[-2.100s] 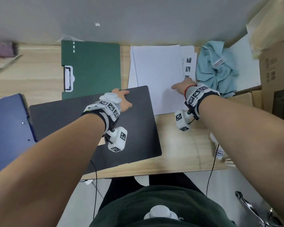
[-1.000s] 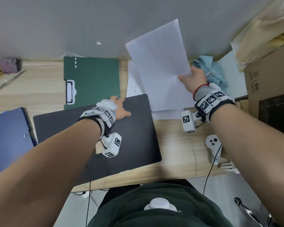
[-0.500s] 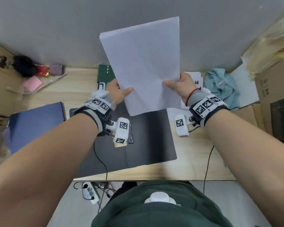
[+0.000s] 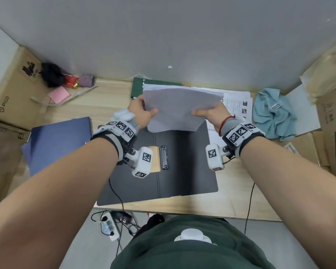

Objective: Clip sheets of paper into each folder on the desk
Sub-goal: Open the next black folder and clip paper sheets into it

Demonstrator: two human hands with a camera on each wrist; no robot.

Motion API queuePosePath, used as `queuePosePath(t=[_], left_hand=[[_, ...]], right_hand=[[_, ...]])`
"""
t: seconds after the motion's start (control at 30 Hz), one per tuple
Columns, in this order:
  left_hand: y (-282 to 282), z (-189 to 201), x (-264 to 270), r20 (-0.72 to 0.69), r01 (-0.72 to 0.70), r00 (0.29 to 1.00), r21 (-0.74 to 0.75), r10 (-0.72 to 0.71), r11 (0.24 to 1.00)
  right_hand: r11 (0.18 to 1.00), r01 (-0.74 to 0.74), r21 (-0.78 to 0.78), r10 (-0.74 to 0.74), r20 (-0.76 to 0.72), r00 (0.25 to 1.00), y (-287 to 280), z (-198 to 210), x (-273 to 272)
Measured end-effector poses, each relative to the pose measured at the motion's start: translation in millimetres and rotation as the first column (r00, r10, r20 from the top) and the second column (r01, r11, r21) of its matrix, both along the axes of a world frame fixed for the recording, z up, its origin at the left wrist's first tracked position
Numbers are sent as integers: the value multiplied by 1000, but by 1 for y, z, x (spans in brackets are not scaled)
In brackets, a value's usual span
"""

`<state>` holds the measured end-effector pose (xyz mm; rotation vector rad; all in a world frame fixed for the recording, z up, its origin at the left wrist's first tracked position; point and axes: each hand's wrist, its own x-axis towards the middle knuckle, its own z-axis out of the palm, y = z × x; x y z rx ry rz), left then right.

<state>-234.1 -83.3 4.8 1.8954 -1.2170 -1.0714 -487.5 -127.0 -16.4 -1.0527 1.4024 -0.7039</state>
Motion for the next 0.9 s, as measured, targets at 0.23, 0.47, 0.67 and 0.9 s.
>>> queuePosePath(t=[0.23, 0.47, 0.67, 0.9], left_hand=[[-8, 2, -11, 201, 65, 977, 20, -68, 998], [-5, -8, -26, 329, 107, 934, 113, -138, 988], [-6, -19, -32, 389, 60, 913, 175, -125, 983], [-11, -29, -25, 381, 132, 906, 157, -183, 979]], right_hand=[[1000, 11, 25, -11, 31, 999, -2, 0, -8], [998, 18, 54, -16, -38, 999, -2, -16, -22], [995, 24, 96, -14, -99, 995, -2, -18, -26], [997, -35, 72, 44, -135, 990, -6, -18, -30]])
